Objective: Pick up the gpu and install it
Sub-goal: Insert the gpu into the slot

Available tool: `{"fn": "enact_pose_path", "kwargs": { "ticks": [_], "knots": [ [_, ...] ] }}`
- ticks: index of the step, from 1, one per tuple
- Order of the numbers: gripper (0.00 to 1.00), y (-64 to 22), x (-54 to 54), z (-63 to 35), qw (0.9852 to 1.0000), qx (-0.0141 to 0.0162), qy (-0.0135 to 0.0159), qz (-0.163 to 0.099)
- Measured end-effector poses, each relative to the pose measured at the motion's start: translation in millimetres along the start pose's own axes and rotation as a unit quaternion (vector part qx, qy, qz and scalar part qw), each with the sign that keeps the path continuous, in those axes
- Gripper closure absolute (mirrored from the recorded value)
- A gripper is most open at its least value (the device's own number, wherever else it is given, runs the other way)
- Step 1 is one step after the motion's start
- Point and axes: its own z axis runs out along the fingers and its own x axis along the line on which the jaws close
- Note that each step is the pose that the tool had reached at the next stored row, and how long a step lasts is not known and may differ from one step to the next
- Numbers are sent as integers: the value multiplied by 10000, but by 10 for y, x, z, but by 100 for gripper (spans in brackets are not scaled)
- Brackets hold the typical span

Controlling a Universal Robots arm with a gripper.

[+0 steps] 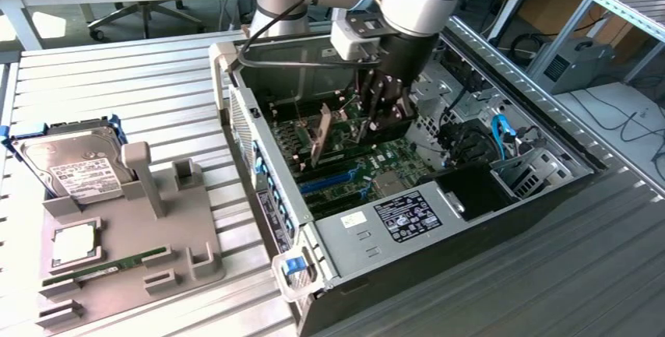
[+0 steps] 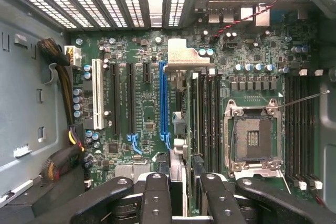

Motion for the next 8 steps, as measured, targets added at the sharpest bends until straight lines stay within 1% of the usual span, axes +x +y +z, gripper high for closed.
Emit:
{"fn": "enact_pose_path", "kwargs": {
  "ticks": [8],
  "knots": [
    [73,2,48,-1,10000,0,0,0]
  ]
}}
